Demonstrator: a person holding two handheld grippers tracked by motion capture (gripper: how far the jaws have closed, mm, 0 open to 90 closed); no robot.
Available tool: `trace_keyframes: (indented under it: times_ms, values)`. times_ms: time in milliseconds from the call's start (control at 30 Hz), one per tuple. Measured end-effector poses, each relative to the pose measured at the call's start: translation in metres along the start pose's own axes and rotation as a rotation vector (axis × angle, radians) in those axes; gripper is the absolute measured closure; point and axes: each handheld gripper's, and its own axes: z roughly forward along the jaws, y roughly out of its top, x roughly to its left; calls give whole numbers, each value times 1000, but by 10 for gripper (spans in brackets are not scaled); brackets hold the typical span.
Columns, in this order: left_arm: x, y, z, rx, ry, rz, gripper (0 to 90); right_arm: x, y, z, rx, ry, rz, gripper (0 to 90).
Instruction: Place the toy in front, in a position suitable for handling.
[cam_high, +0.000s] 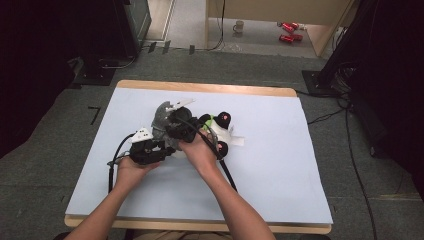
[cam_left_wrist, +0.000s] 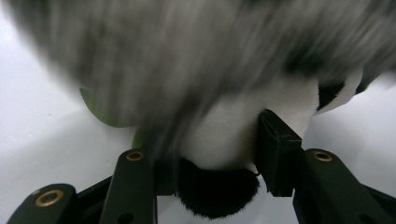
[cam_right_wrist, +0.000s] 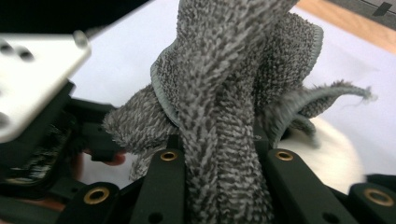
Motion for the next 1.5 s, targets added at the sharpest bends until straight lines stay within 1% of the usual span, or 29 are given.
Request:
trace_keyframes:
  times_ms: [67, 133, 167, 233, 300, 333, 367, 500, 533, 567, 600, 633, 700, 733, 767, 800, 900, 933, 1000, 1033, 1100, 1167, 1200, 1233, 1267, 1333, 1433, 1467, 1500]
  values:
    - [0, 0, 0, 1, 10, -5, 563, 2, -1, 4, 14, -14, -13, 765]
    - [0, 0, 1, -1, 9, -22, 575, 0, -5, 11, 10, -38, -61, 768]
    - [0, 0, 1, -2, 9, -14, 586, -6, -8, 10, 1, -38, -90, 773]
    - [0, 1, 2, -5, 6, -5, 589, -9, -9, 8, 1, -36, -96, 775]
    - [1, 4, 2, 7, 4, -1, 594, -16, -11, 5, -7, -40, -97, 777]
    - [1, 6, 2, 13, 4, -5, 600, -22, -11, 0, -8, -67, -102, 778]
    - [1, 6, 2, 13, 4, -5, 602, -22, -11, 0, -8, -67, -102, 778]
    - [2, 6, 2, 14, 2, -5, 605, -29, -12, -7, -15, -112, -106, 777]
    - [2, 6, 2, 14, 2, -4, 607, -33, -13, -12, -13, -153, -114, 778]
    - [2, 6, 2, 16, 2, -2, 607, -33, -13, -12, -13, -153, -114, 778]
    - [3, 6, 2, 18, 1, 1, 607, -41, -15, -18, 2, -200, -109, 782]
    - [3, 6, 2, 19, -1, 4, 607, -41, -15, -18, 2, -200, -109, 782]
    - [3, 5, 2, 18, -6, 19, 607, -56, -20, -22, 39, -239, -80, 783]
    - [3, 5, 3, 12, -8, 21, 607, -63, -22, -23, 44, -239, -65, 783]
    - [2, 5, 3, 9, -7, 18, 606, -73, -25, -26, 32, -218, -34, 783]
    - [2, 6, 4, 7, -5, 14, 606, -76, -25, -27, 25, -211, -20, 783]
    - [2, 6, 4, 7, -9, -1, 605, -80, -21, -32, 21, -239, -29, 782]
    - [2, 5, 4, 8, -10, 0, 605, -79, -15, -36, 13, -278, -31, 783]
    - [2, 4, 4, 6, -11, -1, 605, -79, -12, -38, 7, -283, -27, 784]
    - [2, 4, 4, 4, -12, -1, 605, -77, -7, -43, -10, -286, -16, 787]
    - [2, 3, 4, -2, -11, 0, 604, -72, 1, -51, -42, -261, -2, 788]
    - [3, 3, 4, -3, -13, 0, 602, -59, 10, -58, -85, -214, -6, 788]
    - [3, 3, 4, -4, -14, 1, 598, -45, 15, -59, -107, -170, -21, 788]
    - [3, 3, 4, -4, -13, 1, 598, -45, 15, -59, -107, -170, -21, 788]
    - [3, 3, 4, -7, -12, 0, 596, -40, 16, -58, -115, -150, -22, 787]
    - [3, 3, 4, -8, -11, -1, 591, -23, 18, -49, -112, -86, -23, 787]
    - [3, 3, 4, -5, -9, 2, 586, -6, 15, -31, -76, -23, -30, 786]
    - [3, 3, 4, -3, -8, 2, 581, 1, 8, -13, -38, 8, -39, 785]
    - [3, 3, 4, -2, -9, 1, 581, 1, 8, -13, -38, 8, -39, 785]
